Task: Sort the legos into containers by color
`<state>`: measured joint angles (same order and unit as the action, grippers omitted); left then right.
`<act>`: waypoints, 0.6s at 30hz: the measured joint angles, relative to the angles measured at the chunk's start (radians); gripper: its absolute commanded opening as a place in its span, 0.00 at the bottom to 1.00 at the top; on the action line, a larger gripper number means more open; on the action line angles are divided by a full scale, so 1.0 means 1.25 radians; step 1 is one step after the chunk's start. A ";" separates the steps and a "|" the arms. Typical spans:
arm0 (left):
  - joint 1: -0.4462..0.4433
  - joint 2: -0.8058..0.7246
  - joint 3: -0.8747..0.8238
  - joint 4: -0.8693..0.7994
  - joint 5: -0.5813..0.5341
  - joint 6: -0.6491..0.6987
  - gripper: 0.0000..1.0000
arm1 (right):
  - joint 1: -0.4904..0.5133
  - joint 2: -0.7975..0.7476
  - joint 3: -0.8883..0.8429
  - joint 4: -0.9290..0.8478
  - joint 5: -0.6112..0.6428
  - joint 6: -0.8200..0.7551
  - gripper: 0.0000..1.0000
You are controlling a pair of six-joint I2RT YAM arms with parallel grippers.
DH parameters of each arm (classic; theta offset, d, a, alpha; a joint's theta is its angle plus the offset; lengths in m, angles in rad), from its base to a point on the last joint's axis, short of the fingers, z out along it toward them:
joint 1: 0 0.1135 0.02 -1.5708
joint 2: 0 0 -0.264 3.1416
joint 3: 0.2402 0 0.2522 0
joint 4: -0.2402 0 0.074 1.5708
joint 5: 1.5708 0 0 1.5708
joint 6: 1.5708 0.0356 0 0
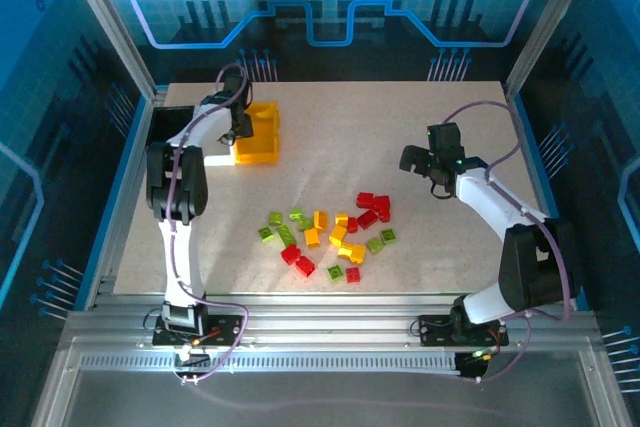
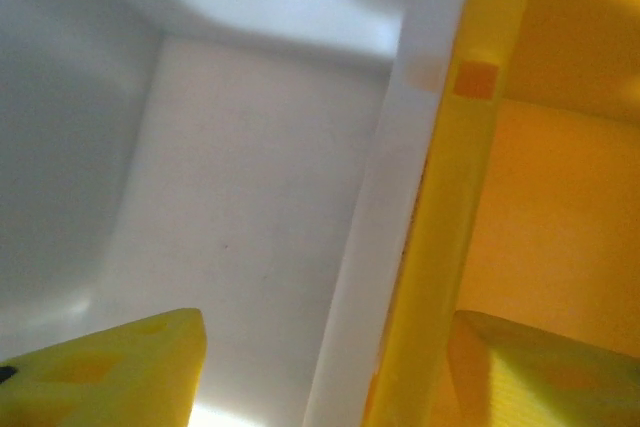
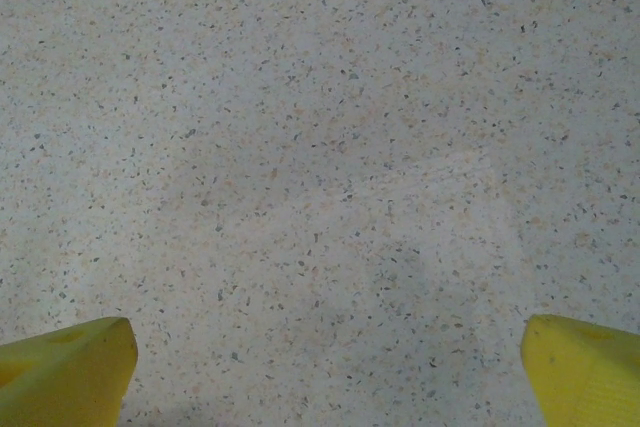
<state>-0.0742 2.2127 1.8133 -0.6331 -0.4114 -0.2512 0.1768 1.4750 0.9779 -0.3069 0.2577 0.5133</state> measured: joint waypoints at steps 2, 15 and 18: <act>-0.002 0.005 0.000 -0.008 0.000 0.005 0.46 | 0.000 0.000 0.001 -0.003 0.005 0.003 1.00; -0.114 0.005 0.004 -0.006 0.020 -0.039 0.00 | 0.001 0.000 0.005 -0.036 0.046 0.031 1.00; -0.182 0.007 0.034 -0.053 0.029 -0.078 0.00 | 0.001 -0.002 0.005 -0.039 0.054 0.042 1.00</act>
<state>-0.3023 2.2211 1.8557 -0.6991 -0.3748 -0.3492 0.1780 1.4723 0.9840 -0.3561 0.3252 0.5659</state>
